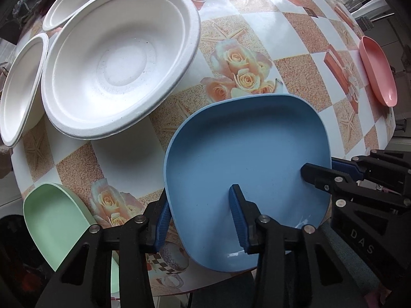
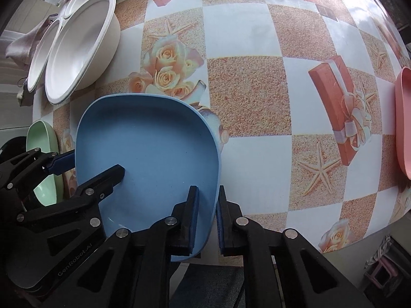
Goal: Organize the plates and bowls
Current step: 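Lift the blue plate with both grippers and carry it over the green plate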
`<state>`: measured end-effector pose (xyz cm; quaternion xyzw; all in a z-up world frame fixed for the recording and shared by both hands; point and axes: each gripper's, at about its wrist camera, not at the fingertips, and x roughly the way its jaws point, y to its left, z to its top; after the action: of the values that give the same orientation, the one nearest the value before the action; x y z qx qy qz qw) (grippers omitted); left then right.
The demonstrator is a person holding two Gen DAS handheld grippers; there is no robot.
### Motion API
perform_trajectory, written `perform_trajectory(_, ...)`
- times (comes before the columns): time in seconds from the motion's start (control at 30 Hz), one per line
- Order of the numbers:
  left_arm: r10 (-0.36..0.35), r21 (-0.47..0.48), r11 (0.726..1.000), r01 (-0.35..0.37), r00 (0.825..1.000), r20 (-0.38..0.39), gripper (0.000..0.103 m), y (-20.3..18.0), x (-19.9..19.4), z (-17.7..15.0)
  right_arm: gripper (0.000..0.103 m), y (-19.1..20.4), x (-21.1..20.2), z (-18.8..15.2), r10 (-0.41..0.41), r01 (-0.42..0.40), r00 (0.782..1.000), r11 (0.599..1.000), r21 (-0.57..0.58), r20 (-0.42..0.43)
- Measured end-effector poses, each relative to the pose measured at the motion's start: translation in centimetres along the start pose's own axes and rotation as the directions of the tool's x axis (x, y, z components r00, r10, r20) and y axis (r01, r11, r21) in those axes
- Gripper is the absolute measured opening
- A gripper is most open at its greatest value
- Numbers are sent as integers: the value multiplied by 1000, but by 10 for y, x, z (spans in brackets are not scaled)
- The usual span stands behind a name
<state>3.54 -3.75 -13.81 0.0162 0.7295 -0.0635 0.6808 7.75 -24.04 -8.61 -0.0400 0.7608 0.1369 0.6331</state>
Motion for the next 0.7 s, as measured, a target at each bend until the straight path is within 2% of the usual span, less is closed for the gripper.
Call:
perform_trajectory(0.07,-7,-9,1000,7,1000,-5,40,5,0,-3,14,2,2,0,10,-10,1000,1000,16,-9)
perform_trajectory(0.13,-7,-16,1000,7,1000,-9,39,11,7,-11,14,3,3,-1,10,-10,1000,1000,14,-19)
perform_trajectory(0.27,-1,-20,1000,1,1000,3,38,17,12,-21,14,18,6,-1,-4,3,1000,1000,-19,-31)
perform_trajectory(0.7,-20,-24,1000,20,1000,16,39,22,6,-34,14,18,12,-4,-7,7,1000,1000,-18,-28)
